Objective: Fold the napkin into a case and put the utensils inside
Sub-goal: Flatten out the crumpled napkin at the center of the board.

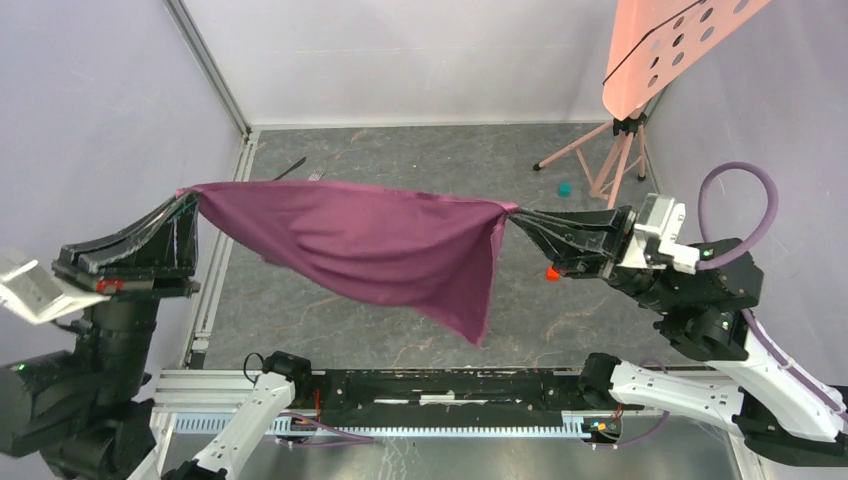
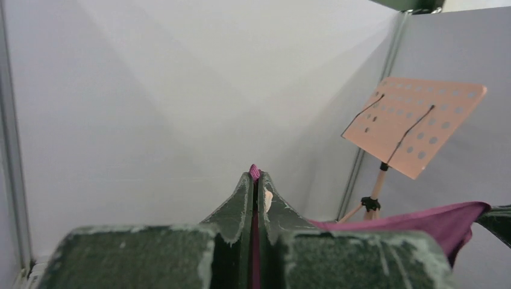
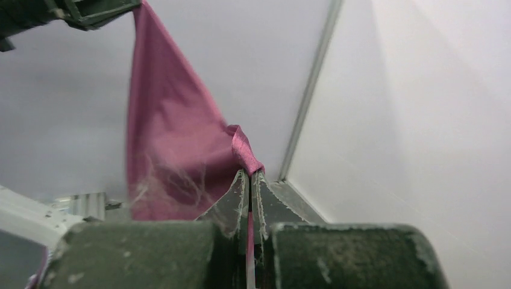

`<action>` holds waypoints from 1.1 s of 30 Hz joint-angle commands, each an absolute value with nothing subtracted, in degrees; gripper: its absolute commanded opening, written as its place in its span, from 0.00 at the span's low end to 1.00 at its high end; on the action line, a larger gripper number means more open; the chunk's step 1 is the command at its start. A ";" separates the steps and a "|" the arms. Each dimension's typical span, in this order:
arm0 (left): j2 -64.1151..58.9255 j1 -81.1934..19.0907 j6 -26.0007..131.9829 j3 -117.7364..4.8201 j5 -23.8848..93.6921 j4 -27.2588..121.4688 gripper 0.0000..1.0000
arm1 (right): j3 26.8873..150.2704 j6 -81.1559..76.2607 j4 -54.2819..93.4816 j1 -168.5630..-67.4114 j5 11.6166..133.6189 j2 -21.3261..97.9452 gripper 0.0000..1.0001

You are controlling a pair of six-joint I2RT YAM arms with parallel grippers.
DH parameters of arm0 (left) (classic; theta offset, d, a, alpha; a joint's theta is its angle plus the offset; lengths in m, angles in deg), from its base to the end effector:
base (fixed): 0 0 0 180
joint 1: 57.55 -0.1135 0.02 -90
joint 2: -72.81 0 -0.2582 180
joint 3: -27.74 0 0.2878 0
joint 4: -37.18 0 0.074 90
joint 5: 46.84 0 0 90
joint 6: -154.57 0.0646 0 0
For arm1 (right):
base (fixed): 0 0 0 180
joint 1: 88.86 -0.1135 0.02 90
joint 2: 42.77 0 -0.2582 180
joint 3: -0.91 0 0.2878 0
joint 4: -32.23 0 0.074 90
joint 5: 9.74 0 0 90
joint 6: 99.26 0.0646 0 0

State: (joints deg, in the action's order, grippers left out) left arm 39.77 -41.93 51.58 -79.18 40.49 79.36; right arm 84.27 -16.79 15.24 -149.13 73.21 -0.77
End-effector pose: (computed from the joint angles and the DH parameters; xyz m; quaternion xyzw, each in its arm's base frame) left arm 0.0005 -0.0033 0.6036 0.0315 0.4864 -0.2267 0.8432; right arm 0.0774 0.1515 0.5334 -0.3446 0.4201 0.4024 0.7367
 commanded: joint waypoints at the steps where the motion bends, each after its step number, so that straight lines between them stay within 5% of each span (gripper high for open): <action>1: 31.87 -41.86 56.05 -75.69 50.78 77.85 0.02 | 78.71 -19.51 23.23 -149.14 92.85 1.50 0.00; 7: 11.50 -41.93 54.99 -73.44 75.61 81.87 0.02 | 74.77 -28.02 30.27 -147.25 140.18 18.50 0.00; 13: -8.80 -42.69 56.62 -66.78 77.93 67.44 0.02 | 71.55 -24.18 35.23 -132.99 140.01 37.29 0.00; 18: -29.31 -43.95 55.28 -75.48 78.19 65.32 0.05 | 76.82 -31.32 45.28 -124.44 135.57 54.80 0.00; 19: -34.19 -44.23 55.25 -79.76 77.64 68.52 0.13 | 78.43 -31.39 46.48 -122.46 131.39 57.72 0.06; 22: -45.83 -44.71 54.25 -98.08 80.06 83.60 0.49 | 89.37 -32.55 39.61 -117.96 118.35 68.11 0.52; 25: -48.97 -44.89 54.46 -108.95 78.56 94.83 0.82 | 105.29 -30.71 21.98 -117.60 116.65 75.29 0.88; 29: -41.78 -45.07 47.75 -104.48 69.20 101.52 0.90 | 110.64 -20.56 5.84 -117.59 113.14 73.42 0.98; 33: -27.31 -45.03 39.79 -78.98 45.24 91.60 1.00 | 99.74 -8.10 1.01 -118.04 96.77 64.67 0.98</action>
State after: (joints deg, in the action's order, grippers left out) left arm -41.12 -45.08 49.70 -96.32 67.20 93.65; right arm 107.03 -21.71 11.14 -117.22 112.64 74.00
